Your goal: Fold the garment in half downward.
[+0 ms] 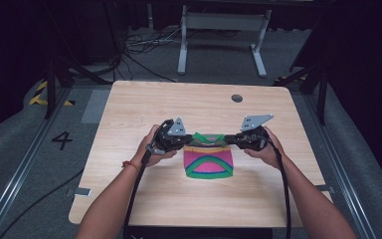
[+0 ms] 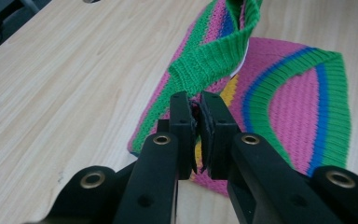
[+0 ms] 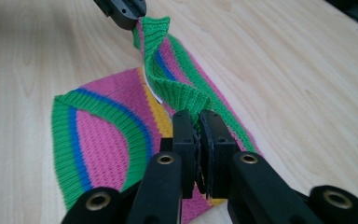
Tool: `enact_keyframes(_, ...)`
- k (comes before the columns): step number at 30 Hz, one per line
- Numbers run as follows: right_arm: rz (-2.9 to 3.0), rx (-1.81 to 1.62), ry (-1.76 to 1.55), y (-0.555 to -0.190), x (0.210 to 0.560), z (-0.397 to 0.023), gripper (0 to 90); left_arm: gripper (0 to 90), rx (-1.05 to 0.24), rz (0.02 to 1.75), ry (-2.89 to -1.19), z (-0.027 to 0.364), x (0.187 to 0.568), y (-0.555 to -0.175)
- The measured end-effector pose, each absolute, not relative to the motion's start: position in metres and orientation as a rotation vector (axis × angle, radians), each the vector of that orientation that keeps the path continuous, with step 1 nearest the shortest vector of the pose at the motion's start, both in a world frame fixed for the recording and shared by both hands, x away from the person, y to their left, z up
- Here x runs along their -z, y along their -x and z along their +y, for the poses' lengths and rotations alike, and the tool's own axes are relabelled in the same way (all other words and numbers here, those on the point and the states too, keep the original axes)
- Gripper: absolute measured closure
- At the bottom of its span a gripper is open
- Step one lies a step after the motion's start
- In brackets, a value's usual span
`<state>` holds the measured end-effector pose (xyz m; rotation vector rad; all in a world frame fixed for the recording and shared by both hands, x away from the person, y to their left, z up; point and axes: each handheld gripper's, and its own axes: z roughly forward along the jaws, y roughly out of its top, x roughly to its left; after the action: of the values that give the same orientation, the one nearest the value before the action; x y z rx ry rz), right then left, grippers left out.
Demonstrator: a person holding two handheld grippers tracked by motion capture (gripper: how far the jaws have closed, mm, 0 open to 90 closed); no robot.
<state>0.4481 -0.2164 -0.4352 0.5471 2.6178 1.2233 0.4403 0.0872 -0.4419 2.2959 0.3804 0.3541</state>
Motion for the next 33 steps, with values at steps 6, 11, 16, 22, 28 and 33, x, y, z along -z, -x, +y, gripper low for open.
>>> enact_keyframes(6,2.668,-1.189,-0.513,-0.436,0.444,-0.214,85.7,84.2,-0.361,0.332,-2.327,0.084,0.446,-0.425)
enact_keyframes(11,2.7,-1.176,-0.49,-0.428,0.45,-0.215,85.5,84.3,-0.346,0.307,-2.339,0.084,0.451,-0.413)
enact_keyframes(16,2.729,-1.188,-0.471,-0.416,0.45,-0.221,85.2,84.4,-0.321,0.251,-2.376,0.08,0.454,-0.397)
enact_keyframes(22,2.771,-1.135,-0.436,-0.403,0.458,-0.223,84.5,84.3,-0.308,0.205,-2.434,0.074,0.463,-0.379)
enact_keyframes(28,2.806,-1.064,-0.429,-0.396,0.467,-0.222,82.4,83.8,-0.324,0.206,-2.487,0.075,0.475,-0.372)
enact_keyframes(33,2.827,-1.036,-0.423,-0.392,0.475,-0.224,80.8,79.1,-0.293,0.219,-2.469,0.078,0.484,-0.37)
